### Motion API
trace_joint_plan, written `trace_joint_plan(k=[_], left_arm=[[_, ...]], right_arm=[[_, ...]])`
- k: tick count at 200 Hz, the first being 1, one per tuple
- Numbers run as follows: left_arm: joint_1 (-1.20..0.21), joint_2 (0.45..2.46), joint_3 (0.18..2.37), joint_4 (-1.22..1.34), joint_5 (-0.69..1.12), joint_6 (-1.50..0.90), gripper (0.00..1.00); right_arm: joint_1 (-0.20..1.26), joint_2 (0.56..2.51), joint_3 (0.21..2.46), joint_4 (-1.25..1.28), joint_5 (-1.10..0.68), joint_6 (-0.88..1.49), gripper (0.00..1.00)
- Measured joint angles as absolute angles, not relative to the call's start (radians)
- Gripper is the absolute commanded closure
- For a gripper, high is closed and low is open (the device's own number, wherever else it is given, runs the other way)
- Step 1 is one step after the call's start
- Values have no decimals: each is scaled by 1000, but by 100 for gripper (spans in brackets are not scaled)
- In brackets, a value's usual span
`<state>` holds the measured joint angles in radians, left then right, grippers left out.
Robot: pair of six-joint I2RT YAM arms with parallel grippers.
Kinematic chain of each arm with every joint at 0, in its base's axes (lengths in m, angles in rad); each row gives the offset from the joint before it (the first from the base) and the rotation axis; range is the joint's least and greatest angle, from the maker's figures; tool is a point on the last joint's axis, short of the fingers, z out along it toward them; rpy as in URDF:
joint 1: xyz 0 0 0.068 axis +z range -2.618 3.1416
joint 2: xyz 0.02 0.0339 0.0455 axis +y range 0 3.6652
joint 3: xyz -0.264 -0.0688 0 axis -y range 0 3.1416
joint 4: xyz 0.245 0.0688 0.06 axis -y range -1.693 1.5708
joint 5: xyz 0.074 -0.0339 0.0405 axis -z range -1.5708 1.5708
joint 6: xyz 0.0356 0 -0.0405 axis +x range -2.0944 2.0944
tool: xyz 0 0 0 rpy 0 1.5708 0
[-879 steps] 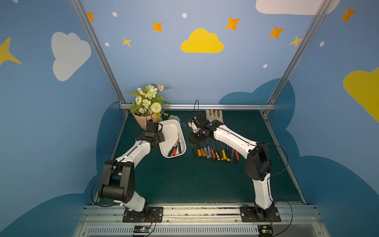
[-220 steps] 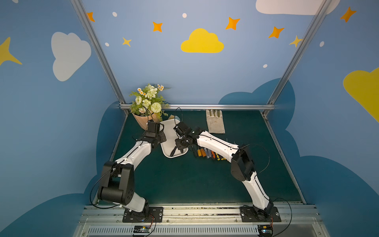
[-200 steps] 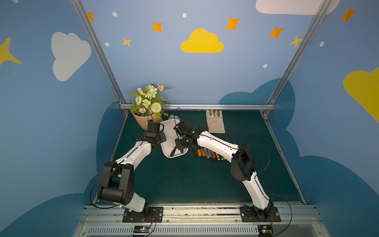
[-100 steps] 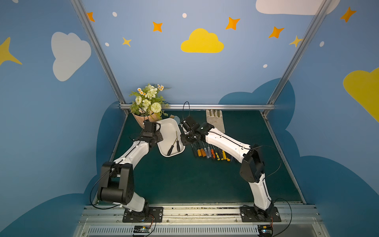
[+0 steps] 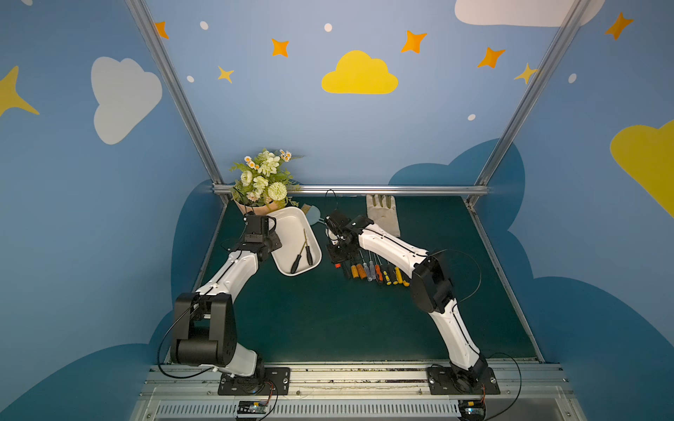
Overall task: Take out the screwdriver from the storage box
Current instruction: Place the screwdriver at the center of the board.
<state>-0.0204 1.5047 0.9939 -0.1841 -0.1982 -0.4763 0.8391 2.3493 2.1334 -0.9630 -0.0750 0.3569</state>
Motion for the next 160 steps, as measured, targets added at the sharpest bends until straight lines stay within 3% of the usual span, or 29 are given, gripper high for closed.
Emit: trace_joint_plan(k=[160], left_arm=[[-20, 1505, 994, -184, -175, -479, 98]], right_arm=[[846, 2482, 2207, -1092, -88, 355, 100]])
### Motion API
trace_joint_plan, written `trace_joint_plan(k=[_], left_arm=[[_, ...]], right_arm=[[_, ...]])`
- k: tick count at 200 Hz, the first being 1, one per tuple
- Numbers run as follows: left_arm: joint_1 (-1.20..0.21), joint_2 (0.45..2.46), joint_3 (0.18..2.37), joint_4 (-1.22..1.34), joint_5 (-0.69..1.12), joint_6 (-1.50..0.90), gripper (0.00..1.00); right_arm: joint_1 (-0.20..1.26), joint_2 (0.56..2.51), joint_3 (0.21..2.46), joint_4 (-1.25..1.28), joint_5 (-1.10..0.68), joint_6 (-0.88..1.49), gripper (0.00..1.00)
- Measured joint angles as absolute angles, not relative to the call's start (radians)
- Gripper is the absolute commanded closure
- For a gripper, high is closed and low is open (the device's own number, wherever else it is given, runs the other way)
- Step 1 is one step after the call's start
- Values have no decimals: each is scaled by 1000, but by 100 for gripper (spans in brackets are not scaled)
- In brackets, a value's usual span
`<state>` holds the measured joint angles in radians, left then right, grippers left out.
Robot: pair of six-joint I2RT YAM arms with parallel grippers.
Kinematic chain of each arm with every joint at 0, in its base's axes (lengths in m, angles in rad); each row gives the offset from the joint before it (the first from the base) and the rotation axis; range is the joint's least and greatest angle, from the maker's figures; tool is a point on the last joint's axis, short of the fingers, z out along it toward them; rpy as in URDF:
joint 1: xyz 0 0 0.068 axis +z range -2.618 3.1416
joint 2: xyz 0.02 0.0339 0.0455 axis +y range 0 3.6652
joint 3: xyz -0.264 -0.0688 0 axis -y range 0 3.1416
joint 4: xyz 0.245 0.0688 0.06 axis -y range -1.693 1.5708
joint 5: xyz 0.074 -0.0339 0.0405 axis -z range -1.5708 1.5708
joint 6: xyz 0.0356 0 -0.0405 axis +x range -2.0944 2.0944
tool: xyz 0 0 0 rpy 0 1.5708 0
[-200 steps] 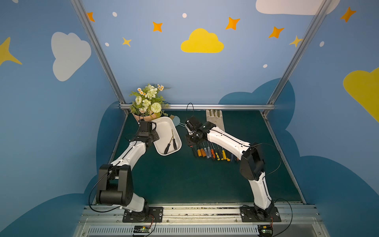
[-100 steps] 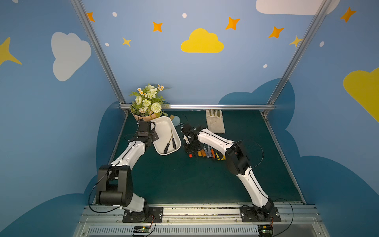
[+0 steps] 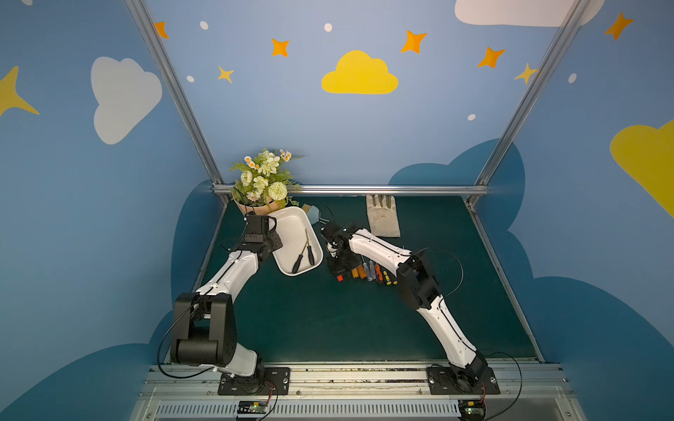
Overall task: Take out the screwdriver from the storage box
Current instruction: Place the screwdriver at the center of the board.
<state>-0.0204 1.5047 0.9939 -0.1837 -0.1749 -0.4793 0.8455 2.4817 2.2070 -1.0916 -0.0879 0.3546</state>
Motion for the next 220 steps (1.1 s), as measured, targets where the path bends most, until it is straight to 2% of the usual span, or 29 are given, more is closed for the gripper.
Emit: trace_joint_plan(k=[34, 52, 96, 138, 220], left_arm=[[-20, 1505, 994, -184, -173, -479, 98], [-20, 1505, 994, -184, -174, -479, 98], [-20, 1505, 994, -184, -173, -479, 98], [-20, 1505, 994, -184, -172, -479, 98], [-20, 1505, 994, -184, -172, -480, 98]], right_arm=[[845, 2492, 2225, -1106, -81, 355, 100], [844, 2496, 2234, -1114, -73, 355, 96], [843, 2506, 2254, -1134, -61, 357, 93], [839, 2506, 2255, -1156, -34, 358, 80], [838, 2519, 2275, -1179, -25, 358, 72]])
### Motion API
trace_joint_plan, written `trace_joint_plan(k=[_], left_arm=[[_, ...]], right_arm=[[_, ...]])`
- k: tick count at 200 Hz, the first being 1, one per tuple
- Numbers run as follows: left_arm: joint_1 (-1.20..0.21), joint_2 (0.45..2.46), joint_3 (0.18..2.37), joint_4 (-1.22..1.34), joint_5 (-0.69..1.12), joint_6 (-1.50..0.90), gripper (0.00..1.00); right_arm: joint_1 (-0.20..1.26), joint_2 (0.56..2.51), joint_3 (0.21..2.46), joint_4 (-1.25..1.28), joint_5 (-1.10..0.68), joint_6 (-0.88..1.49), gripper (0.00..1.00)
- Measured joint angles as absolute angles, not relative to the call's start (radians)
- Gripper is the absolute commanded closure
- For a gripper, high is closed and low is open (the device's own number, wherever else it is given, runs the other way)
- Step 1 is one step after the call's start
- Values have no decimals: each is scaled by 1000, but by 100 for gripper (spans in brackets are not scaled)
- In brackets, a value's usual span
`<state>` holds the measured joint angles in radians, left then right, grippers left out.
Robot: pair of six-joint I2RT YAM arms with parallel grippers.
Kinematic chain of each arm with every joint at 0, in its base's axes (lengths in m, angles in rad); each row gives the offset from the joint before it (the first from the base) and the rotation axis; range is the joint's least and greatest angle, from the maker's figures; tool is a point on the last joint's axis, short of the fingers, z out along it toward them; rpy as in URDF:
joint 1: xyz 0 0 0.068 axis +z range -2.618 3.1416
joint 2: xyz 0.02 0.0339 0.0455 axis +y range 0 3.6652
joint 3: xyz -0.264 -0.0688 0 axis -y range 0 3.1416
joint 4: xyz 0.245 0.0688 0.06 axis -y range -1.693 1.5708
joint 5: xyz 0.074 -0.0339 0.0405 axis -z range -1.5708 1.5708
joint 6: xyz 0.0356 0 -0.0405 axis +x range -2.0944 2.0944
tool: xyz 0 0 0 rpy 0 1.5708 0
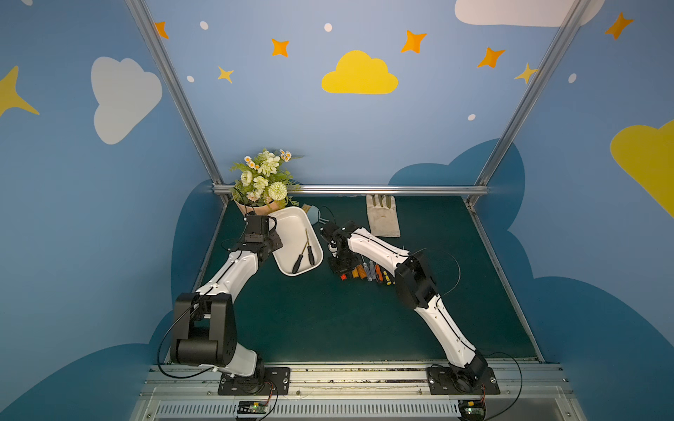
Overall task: Take out the screwdriver from the storage box
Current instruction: Place the screwdriver at the center of the board.
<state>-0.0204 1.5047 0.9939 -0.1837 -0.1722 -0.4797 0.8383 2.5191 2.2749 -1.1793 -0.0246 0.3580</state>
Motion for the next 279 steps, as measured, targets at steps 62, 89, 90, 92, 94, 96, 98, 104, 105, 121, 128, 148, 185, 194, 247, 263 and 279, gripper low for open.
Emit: trace_joint_plan(k=[62, 89, 90, 92, 94, 96, 98, 104, 105, 121, 128, 148, 185, 194, 247, 263, 279], left_arm=[[-20, 1505, 994, -184, -168, -483, 98], [-20, 1505, 994, -184, -164, -484, 98], [-20, 1505, 994, -184, -164, -484, 98], [-20, 1505, 994, -184, -164, -484, 98], [-20, 1505, 994, -184, -164, -484, 98], [-20, 1505, 994, -184, -164, -484, 98], [-20, 1505, 994, -184, -164, -484, 98], [-20, 1505, 994, -184, -164, -484, 98], [-20, 1505, 994, -184, -164, -484, 98], [-20, 1505, 994, -184, -162, -484, 98], [-20, 1505, 994, -184, -160, -484, 98], [-20, 1505, 994, -184, -159, -484, 98], [-20, 1505, 994, -182, -148, -484, 98], [-20, 1505, 994, -181, -144, -484, 98], [-23, 1505, 994, -178, -127, -487, 98], [-28, 1505, 994, -177, -123, -487, 98], [-38, 1505, 994, -174, -114, -487, 98]], right_arm=[[839, 2519, 2276, -1180, -27, 360, 68], [839, 2519, 2279, -1179, -30, 361, 62], [839, 2519, 2279, -1179, -30, 362, 62], [839, 2519, 2279, -1179, -31, 362, 61], [839, 2519, 2279, -1178, -31, 361, 60], [839, 2519, 2279, -1178, -30, 362, 60], [839, 2519, 2279, -1178, -30, 361, 60], [839, 2519, 2279, -1178, -30, 362, 58], [839, 2519, 2279, -1178, -30, 362, 58], [841, 2518, 2279, -1175, -30, 362, 58], [841, 2518, 2279, -1174, -29, 362, 58], [841, 2512, 2272, -1164, -24, 362, 58], [841, 2486, 2260, -1152, 0, 362, 58], [841, 2473, 2255, -1150, 6, 362, 58], [840, 2338, 2207, -1108, 32, 363, 59], [839, 2272, 2162, -1079, 38, 365, 59], [839, 2209, 2130, -1055, 42, 365, 59]])
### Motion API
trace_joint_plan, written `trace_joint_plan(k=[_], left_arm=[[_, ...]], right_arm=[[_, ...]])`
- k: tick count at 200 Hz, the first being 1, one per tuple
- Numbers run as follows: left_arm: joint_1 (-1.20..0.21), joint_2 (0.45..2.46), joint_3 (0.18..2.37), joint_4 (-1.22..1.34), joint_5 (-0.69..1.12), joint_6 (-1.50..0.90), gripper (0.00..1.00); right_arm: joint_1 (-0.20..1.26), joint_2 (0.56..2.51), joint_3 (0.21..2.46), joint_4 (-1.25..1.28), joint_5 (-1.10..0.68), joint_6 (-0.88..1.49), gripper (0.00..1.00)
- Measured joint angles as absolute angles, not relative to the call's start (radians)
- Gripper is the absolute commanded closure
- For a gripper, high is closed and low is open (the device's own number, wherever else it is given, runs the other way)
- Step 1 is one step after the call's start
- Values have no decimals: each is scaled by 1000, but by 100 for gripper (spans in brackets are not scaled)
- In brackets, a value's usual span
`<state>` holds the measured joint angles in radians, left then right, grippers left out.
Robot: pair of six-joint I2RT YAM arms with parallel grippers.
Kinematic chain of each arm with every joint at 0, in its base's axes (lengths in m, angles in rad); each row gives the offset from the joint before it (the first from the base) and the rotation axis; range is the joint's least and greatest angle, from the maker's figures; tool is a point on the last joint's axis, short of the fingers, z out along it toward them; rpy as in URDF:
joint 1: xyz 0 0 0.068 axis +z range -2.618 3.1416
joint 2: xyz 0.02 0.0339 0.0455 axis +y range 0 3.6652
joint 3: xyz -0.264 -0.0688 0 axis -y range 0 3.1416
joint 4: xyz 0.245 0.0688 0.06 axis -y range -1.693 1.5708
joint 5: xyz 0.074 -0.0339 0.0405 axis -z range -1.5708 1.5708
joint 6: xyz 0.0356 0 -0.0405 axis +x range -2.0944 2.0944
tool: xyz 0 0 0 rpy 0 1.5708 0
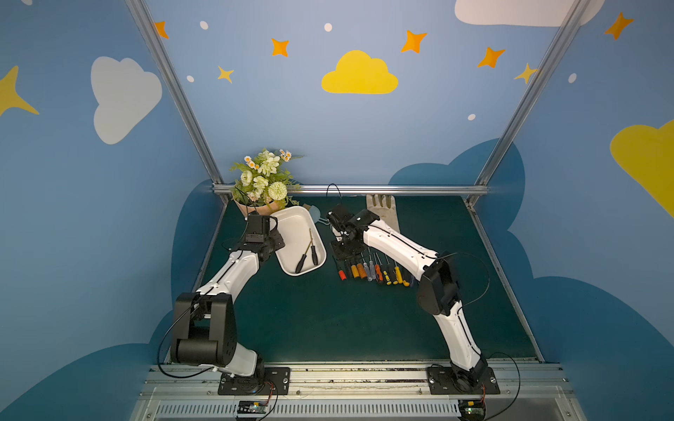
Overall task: Take out the screwdriver from the storage box
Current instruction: Place the screwdriver at the center of the board, then pick up the screwdriver from the storage box.
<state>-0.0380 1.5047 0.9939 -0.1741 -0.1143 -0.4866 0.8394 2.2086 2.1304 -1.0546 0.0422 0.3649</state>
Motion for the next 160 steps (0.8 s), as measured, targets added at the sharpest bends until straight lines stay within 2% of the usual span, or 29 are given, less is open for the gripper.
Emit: trace_joint_plan(k=[71, 160], left_arm=[[-104, 1505, 994, -171, -99, -473, 98], [-142, 1513, 994, -172, -100, -452, 98]], right_arm=[[862, 1997, 1943, -928, 20, 328, 58], [906, 2056, 1980, -886, -72, 332, 59]])
